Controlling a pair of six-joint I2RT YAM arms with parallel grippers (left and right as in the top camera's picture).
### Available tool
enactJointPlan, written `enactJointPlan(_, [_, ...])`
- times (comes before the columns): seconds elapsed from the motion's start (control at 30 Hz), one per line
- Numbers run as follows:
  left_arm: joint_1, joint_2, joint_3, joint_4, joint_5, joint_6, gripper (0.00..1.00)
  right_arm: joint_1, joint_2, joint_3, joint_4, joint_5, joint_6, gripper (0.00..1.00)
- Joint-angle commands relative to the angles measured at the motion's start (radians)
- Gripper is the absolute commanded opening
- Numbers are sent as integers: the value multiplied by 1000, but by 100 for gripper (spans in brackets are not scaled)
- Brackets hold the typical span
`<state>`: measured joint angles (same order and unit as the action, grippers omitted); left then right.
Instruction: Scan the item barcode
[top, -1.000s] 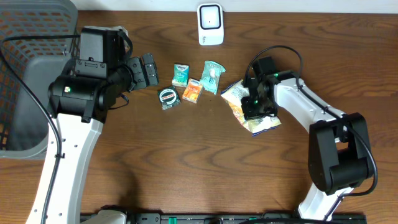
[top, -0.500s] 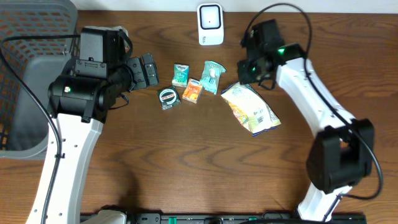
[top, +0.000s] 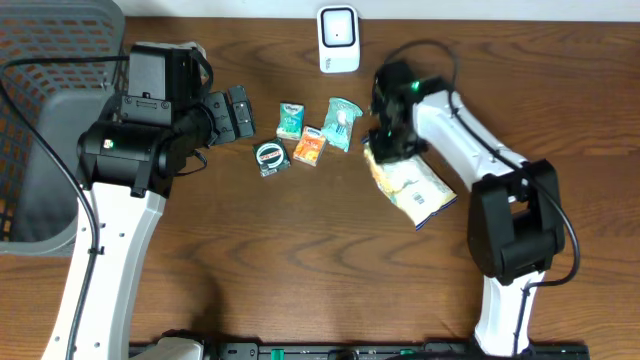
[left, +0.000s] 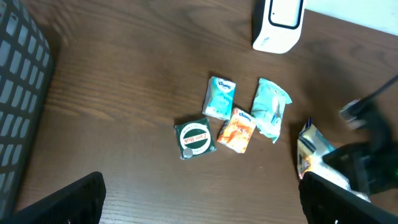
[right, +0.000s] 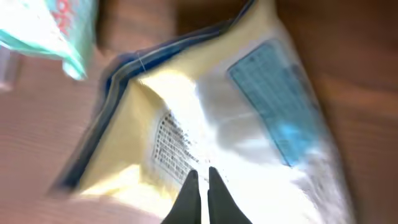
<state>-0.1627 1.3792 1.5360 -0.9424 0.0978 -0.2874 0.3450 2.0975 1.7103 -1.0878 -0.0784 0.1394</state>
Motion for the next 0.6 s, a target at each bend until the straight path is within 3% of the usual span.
enactJointPlan(0.0, [2, -1, 7, -3, -13, 6, 98, -25, -71, 170, -131, 69, -51, 4])
enactJointPlan(0.13, [2, -1, 7, -3, -13, 6, 98, -36, -80, 201, -257, 136, -51, 7])
enactJointPlan(0.23, [2, -1, 7, -3, -13, 6, 98, -37, -77, 124, -285, 147, -50, 6])
enactJointPlan(0.43, [2, -1, 7, -3, -13, 6, 98, -36, -76, -221, -84, 147, -38, 9])
enactJointPlan(0.5, [2, -1, 7, -3, -13, 6, 98, -36, -75, -312, -10, 144, 0, 1])
enactJointPlan(0.57, [2, -1, 7, -3, -13, 6, 98, -36, -75, -344, -8, 95, 18, 1])
